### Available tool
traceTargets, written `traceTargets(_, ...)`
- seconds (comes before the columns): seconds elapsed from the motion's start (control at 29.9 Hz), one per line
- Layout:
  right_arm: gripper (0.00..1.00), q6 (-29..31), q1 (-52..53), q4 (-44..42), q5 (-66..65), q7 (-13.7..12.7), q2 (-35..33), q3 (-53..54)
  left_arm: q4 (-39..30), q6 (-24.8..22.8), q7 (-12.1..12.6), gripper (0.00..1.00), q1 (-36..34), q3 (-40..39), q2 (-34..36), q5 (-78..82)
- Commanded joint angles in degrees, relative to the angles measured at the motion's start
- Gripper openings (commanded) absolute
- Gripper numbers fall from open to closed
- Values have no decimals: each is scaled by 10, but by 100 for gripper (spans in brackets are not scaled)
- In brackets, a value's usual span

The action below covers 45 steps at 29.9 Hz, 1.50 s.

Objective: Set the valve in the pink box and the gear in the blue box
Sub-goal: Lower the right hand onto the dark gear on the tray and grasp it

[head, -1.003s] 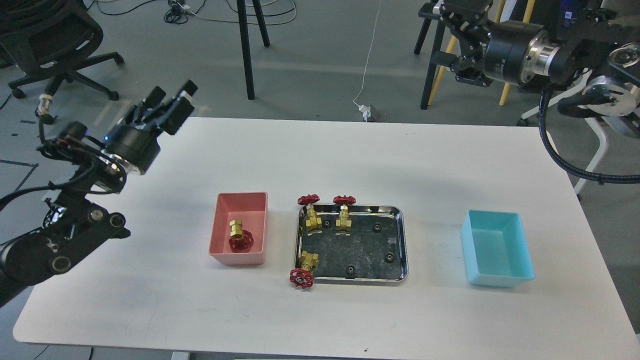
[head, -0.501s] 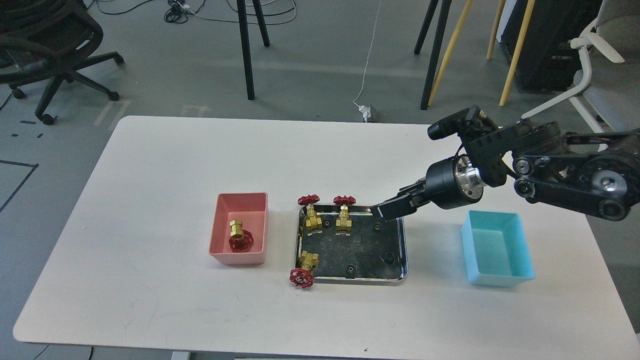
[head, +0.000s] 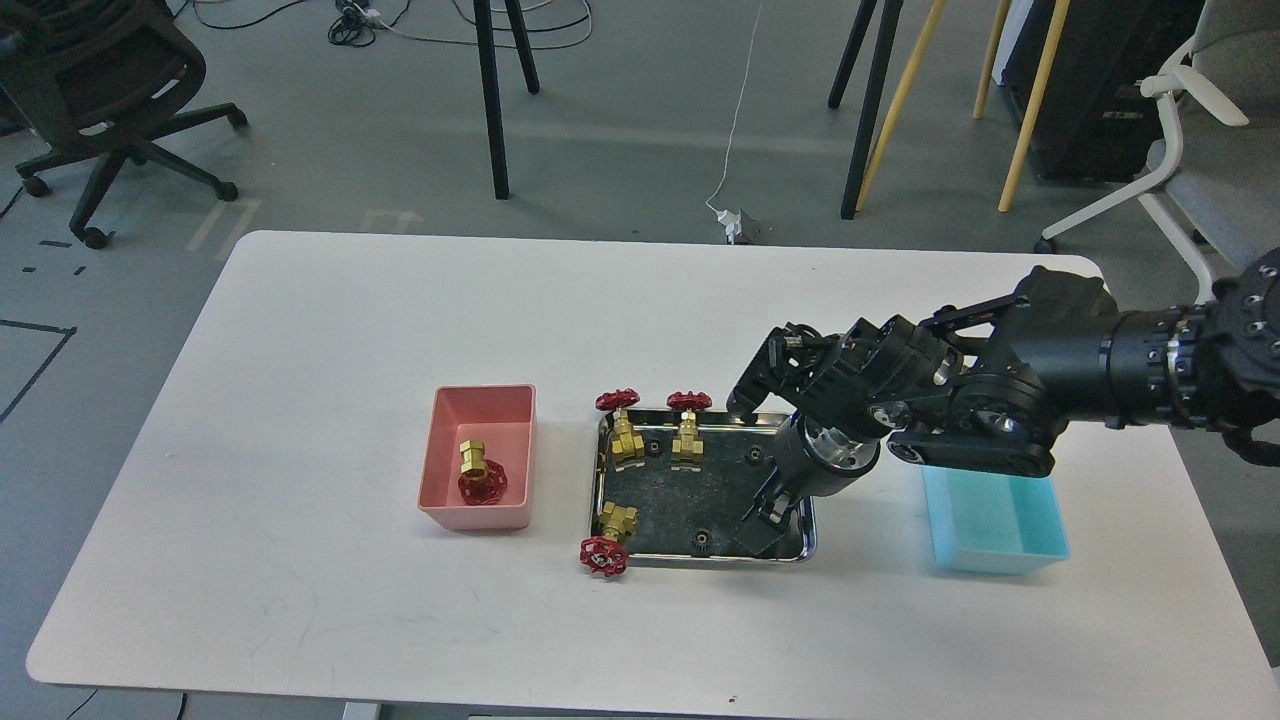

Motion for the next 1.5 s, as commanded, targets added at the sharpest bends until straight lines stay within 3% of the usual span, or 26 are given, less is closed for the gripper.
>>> traceTargets(0.0, 95, -1, -4, -29, 0, 6, 25, -20, 10, -1, 0, 100, -11, 1, 1, 0)
traceTargets(0.97, 85, -4, -45, -92, -18, 13, 57, -52, 38, -1, -1, 100, -17, 1, 3, 1)
traceTargets(1.47, 59, 2, -36, -90, -25, 21, 57, -57, 55, -1, -1, 100, -19, 1, 3, 1)
